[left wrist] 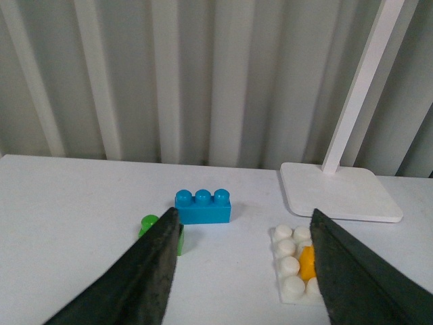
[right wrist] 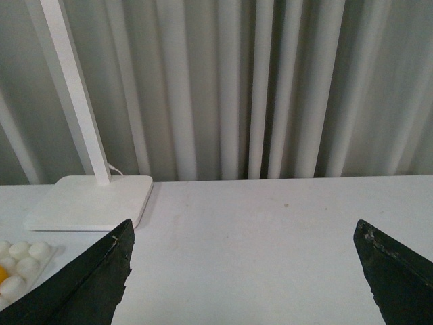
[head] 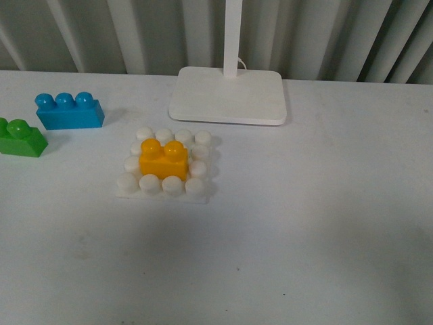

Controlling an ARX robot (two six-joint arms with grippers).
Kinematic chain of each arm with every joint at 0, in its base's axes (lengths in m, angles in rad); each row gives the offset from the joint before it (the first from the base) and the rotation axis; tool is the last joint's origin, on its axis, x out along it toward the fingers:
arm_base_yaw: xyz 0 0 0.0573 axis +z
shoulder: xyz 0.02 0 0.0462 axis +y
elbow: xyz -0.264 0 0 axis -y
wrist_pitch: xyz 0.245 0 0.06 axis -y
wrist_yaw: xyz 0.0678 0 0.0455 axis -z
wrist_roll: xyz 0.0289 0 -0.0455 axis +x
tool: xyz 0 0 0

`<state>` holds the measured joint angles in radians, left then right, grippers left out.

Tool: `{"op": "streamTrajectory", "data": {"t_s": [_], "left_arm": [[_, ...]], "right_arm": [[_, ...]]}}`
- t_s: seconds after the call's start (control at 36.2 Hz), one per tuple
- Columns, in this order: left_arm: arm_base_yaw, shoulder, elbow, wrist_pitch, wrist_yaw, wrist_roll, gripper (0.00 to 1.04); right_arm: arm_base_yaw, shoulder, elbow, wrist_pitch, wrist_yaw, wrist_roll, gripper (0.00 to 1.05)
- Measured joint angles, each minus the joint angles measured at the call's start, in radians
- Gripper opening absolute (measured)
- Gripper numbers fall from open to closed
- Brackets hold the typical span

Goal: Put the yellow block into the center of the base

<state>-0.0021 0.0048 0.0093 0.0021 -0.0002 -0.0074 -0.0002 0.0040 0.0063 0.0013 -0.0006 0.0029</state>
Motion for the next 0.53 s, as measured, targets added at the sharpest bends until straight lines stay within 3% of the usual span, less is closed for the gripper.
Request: {"op": "streamTrajectory", "data": {"t_s": [0.19,0.25,0.53], "left_arm": [[0.0,0.0,0.0,0.0,0.0,0.0,0.86],[0.0,0.0,0.0,0.0,0.0,0.0,0.99],[0.0,0.0,0.0,0.0,0.0,0.002,0.98]], "right_arm": [[0.0,0.0,0.0,0.0,0.0,0.0,0.95],[0.0,0.0,0.0,0.0,0.0,0.0,0.95],[0.0,0.0,0.0,0.0,0.0,0.0,0.95]]}}
